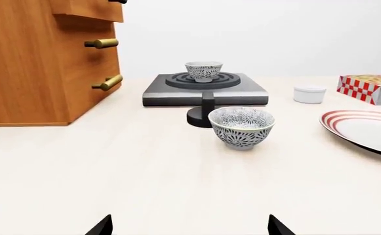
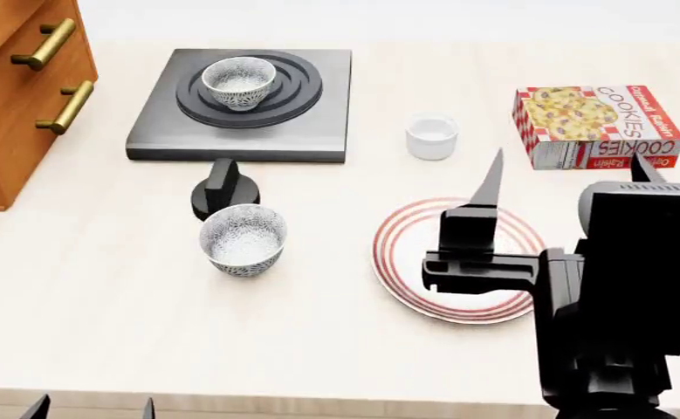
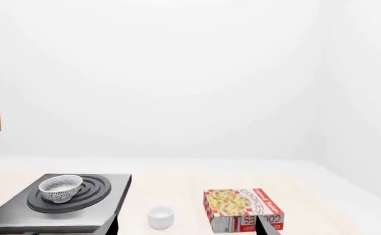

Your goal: Pick the akita bowl on the stove and place it on the plate.

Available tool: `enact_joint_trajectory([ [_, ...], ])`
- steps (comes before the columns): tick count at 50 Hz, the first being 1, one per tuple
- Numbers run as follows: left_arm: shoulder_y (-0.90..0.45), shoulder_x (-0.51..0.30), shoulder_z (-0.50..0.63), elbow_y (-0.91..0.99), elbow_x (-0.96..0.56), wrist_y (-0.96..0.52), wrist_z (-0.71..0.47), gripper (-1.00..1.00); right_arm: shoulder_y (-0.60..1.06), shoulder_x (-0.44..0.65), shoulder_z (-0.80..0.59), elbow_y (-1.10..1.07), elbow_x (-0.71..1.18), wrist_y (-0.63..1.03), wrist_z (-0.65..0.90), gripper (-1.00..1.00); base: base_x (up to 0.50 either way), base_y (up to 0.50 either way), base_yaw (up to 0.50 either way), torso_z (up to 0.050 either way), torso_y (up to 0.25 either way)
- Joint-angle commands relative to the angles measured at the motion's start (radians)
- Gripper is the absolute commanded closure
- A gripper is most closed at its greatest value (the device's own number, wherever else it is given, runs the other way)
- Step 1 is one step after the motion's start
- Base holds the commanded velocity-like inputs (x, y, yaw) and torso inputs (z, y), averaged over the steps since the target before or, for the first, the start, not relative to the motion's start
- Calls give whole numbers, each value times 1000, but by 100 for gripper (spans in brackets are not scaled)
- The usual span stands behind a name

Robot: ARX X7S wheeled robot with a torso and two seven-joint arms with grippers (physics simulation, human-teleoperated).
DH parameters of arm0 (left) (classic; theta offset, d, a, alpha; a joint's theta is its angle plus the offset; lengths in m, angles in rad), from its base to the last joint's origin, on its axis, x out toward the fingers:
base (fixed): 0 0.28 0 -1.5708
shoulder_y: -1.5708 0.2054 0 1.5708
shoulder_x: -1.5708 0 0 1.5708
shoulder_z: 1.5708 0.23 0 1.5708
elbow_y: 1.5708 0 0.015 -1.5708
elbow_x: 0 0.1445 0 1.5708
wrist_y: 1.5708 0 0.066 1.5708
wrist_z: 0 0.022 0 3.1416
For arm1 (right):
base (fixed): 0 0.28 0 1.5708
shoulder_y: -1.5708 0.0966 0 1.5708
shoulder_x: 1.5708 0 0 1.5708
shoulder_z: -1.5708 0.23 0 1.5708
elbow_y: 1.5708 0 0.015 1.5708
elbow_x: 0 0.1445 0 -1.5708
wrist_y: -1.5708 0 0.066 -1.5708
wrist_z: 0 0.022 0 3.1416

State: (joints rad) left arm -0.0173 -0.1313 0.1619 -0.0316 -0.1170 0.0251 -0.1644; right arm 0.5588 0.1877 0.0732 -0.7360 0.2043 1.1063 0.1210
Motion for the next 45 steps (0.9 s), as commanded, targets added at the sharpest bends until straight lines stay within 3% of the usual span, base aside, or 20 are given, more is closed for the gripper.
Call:
enact_joint_trajectory([
  [1, -4, -8, 10, -6, -7, 3, -9, -100, -11, 14, -14, -6, 2, 7, 4, -100, 0, 0, 0, 0, 0],
  [22, -2, -21, 24, 27, -23, -4, -23, -100, -10, 21, -15, -6, 16, 9, 9, -100, 0, 0, 0, 0, 0],
  [29, -43, -33, 21, 139, -34, -125, -50, -100, -12, 23, -17, -6, 19, 8, 12, -100, 0, 0, 0, 0, 0],
  [37, -179, -54, 18, 364, -74, -398, -82, -100, -10, 25, -19, -12, 28, 7, 10, -100, 0, 0, 0, 0, 0],
  [40, -239, -68, 67, 367, 0, -397, -100, -100, -12, 24, -16, -10, 31, 0, 10, -100, 0, 0, 0, 0, 0],
  [45, -342, -41, 77, 338, -28, -486, -92, -100, -14, 26, -17, -2, 32, -12, 10, -100, 0, 0, 0, 0, 0],
])
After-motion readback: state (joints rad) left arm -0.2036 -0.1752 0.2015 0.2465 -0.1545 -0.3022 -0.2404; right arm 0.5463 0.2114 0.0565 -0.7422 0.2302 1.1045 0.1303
